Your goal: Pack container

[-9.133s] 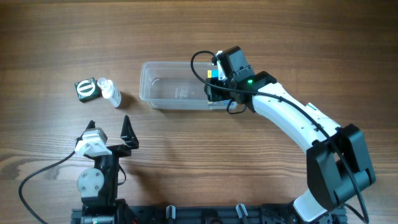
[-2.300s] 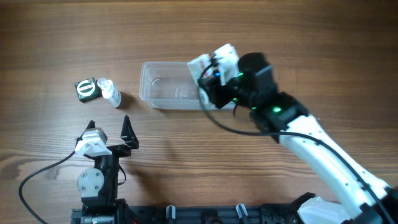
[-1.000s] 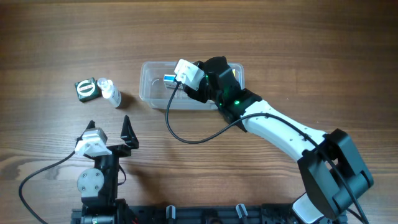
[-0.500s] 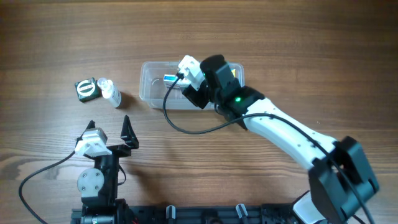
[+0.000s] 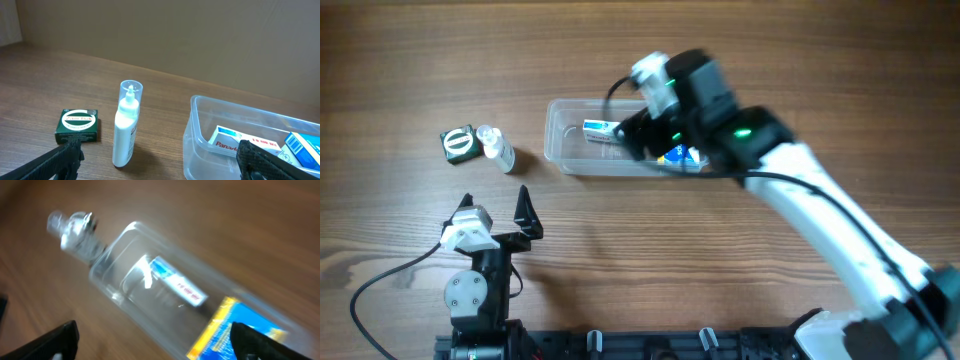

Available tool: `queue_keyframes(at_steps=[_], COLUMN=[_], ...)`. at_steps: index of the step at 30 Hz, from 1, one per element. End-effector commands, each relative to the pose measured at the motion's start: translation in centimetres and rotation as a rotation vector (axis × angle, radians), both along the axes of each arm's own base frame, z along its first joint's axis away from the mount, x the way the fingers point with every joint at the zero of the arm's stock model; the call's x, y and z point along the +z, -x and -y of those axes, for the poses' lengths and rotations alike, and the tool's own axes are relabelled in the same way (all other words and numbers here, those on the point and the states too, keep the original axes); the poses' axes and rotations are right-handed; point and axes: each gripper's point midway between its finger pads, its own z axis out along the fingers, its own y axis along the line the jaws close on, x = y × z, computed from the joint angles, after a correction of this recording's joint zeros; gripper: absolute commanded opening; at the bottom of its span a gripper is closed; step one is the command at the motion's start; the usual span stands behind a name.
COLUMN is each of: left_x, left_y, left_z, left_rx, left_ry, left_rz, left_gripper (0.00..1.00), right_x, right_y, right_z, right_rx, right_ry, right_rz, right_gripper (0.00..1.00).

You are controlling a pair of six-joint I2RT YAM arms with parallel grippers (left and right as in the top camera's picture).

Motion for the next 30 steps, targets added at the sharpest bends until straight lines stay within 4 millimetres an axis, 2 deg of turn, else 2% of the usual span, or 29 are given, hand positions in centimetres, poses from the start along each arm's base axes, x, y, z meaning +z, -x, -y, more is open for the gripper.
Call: queue_keyframes(at_steps=[1,7,11,12,16,26,28,30], left_x=[-0.2,-0.2,-0.2,-0.2,-0.2,-0.2,0.2,0.9], left_y=[0.0,0.0,0.0,0.0,0.0,0.0,0.0,-0.1], left_z=[0.0,0.0,0.0,0.0,0.0,-0.1,-0.1,0.8], left_rx=[-0.003,-0.003,-0.003,-0.003,-0.003,0.002,0.003,-0.049], left_ry=[-0.018,-0.018,-0.018,-0.018,-0.018,-0.018,-0.019,-0.015], left_rz=[-0.006,-0.006,-0.006,-0.006,-0.006,-0.005,0.013,0.041], left_gripper=[1.0,1.0,1.0,1.0,1.0,1.0,1.0,1.0], right_x=[5.0,3.6,2.6,2.4,2.3,2.3,2.3,2.3], right_y=[-2.5,-4.3,-4.5,-4.5,-4.3,-4.3,-4.3,-4.3], right_z=[7.9,19.5,25.2,25.9,27.2,27.2,27.2,27.2], right_rx=[-0.3,-0.625,-0.791,-0.808,-0.84,-0.84,-0.84,-0.84], right_ry=[-0.071,0.055,0.131,0.137,0.139,0.139,0.139,0.139], right_rz=[0.055,0.028,0.017,0.008,0.0,0.0,0.0,0.0], right_gripper=[1.0,1.0,1.0,1.0,1.0,1.0,1.0,1.0])
